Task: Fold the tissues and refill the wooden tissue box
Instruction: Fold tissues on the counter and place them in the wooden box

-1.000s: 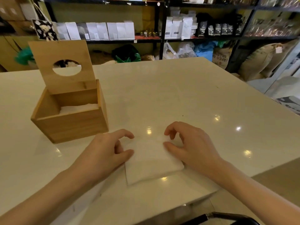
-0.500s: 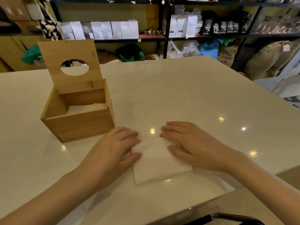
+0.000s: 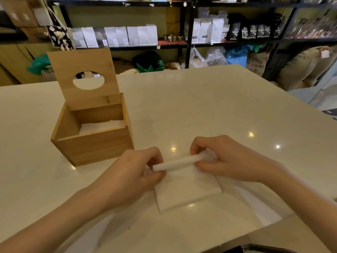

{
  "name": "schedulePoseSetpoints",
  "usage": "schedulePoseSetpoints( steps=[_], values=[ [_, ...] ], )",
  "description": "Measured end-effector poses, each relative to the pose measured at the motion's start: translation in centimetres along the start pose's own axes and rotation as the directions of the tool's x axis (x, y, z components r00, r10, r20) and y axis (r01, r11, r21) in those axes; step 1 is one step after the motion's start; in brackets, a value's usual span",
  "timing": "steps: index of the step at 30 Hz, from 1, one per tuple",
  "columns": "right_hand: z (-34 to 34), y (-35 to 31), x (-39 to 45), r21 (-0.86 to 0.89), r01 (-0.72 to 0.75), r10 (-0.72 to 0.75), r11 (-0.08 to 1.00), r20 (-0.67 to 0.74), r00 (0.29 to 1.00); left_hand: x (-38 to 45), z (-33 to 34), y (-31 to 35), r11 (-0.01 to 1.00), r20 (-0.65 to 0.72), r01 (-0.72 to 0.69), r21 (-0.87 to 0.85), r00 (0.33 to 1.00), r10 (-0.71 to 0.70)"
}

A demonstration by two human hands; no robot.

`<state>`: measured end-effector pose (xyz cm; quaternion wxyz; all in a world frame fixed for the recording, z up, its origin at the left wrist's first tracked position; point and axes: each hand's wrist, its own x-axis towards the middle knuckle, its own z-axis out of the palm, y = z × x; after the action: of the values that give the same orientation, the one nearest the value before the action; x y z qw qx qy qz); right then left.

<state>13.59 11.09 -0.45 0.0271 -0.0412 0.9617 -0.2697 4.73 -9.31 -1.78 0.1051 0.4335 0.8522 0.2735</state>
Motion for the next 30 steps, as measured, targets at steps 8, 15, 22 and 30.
schedulePoseSetpoints(
  steps=[8,15,22,30],
  values=[
    [-3.8,-2.9,2.4,0.262,0.125,-0.071,0.957,-0.206,0.976,-0.8,-5.7,1.2,0.905,-0.178,0.002,-0.425,0.980,-0.086],
    [-4.3,-7.3,7.0,0.564,0.263,-0.161,0.782,-0.226,0.961,-2.1,-11.4,-0.8,0.880,-0.327,0.041,-0.474,0.919,-0.219],
    [-1.8,-8.5,12.5,0.660,0.032,0.034,0.751,-0.088,0.996,-2.1,-13.6,-5.7,0.865,-0.315,0.207,-0.457,0.872,-0.375],
    [-1.5,-8.8,15.7,0.541,-0.153,0.171,0.827,0.017,0.985,-0.3,-13.9,-9.1,0.872,-0.292,0.264,-0.412,0.868,-0.401]
  ],
)
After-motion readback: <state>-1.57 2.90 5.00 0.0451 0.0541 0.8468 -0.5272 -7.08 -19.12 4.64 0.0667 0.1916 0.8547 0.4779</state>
